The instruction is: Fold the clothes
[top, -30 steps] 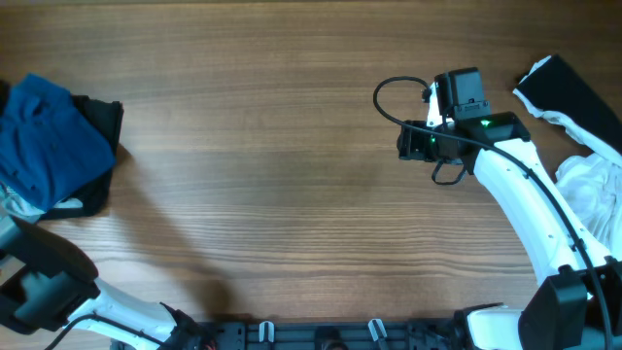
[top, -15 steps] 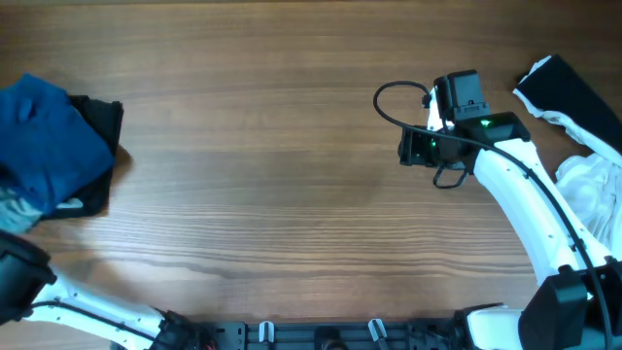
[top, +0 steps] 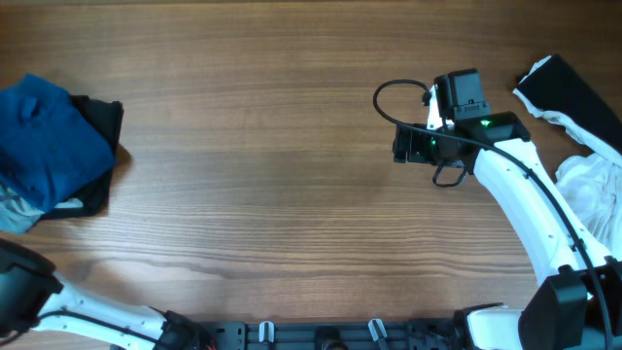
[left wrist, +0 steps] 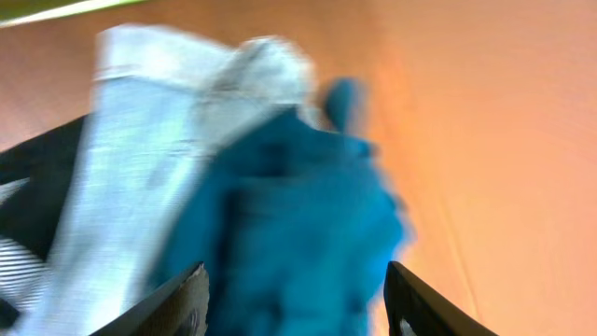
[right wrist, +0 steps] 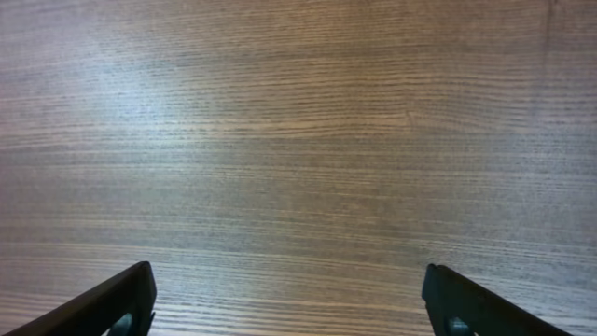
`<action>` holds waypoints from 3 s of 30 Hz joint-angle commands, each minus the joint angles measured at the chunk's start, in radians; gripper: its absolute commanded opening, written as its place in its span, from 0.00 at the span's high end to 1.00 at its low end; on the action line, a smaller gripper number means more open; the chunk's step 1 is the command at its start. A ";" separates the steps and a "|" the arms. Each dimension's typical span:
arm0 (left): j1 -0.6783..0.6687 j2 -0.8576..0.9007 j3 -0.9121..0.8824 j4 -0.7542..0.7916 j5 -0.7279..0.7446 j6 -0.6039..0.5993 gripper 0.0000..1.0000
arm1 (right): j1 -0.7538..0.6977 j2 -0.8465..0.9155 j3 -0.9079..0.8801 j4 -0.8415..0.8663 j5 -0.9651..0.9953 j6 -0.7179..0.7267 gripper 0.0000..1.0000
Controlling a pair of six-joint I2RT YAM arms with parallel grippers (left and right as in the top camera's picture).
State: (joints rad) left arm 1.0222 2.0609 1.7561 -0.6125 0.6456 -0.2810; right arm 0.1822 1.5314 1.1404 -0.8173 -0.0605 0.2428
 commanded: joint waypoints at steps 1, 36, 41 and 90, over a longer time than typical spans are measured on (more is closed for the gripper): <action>-0.097 -0.142 0.015 -0.015 0.034 0.048 0.39 | -0.003 -0.004 0.012 0.025 0.015 0.000 0.00; -1.246 -1.048 -0.621 -0.284 -0.547 0.170 0.00 | 0.034 -1.011 -0.328 0.119 0.176 0.023 0.00; -1.246 -1.365 -0.745 -0.301 -0.546 0.169 0.00 | 0.034 -1.143 -0.344 0.007 0.176 0.023 0.00; -1.246 -1.522 -0.745 -0.530 -0.546 0.169 0.00 | -0.127 -1.528 -1.135 0.828 -0.083 -0.293 0.00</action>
State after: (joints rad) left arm -0.2211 0.5419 1.0180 -1.1450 0.1017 -0.1310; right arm 0.0597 0.0135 0.0059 0.0055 -0.1120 -0.0620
